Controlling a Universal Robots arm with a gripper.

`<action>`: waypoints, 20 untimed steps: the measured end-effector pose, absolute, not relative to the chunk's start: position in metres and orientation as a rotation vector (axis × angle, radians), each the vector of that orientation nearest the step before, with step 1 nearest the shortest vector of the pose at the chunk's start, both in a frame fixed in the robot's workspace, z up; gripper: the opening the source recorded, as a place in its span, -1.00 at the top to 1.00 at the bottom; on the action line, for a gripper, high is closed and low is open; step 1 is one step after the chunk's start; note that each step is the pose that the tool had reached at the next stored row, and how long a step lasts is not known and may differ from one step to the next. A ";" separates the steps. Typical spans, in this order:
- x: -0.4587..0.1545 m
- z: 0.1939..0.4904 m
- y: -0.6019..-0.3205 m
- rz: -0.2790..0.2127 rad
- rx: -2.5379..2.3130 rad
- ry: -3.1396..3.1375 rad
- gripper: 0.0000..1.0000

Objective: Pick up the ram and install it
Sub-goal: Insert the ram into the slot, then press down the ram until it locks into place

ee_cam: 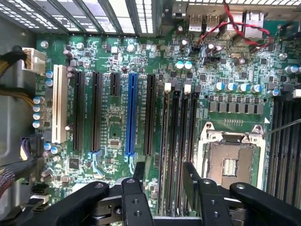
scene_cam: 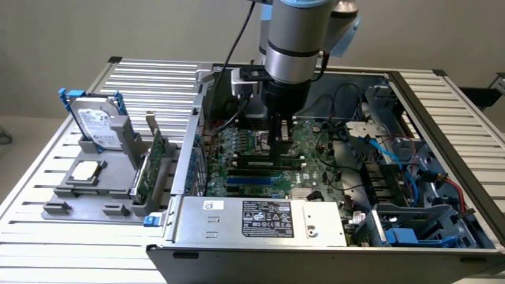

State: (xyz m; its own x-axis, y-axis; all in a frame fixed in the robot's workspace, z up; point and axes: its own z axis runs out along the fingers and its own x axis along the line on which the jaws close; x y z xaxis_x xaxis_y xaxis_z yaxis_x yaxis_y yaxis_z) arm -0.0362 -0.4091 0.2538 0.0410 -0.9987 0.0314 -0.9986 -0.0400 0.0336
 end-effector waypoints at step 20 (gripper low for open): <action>-0.036 0.263 -0.409 -0.007 2.230 -2.142 0.79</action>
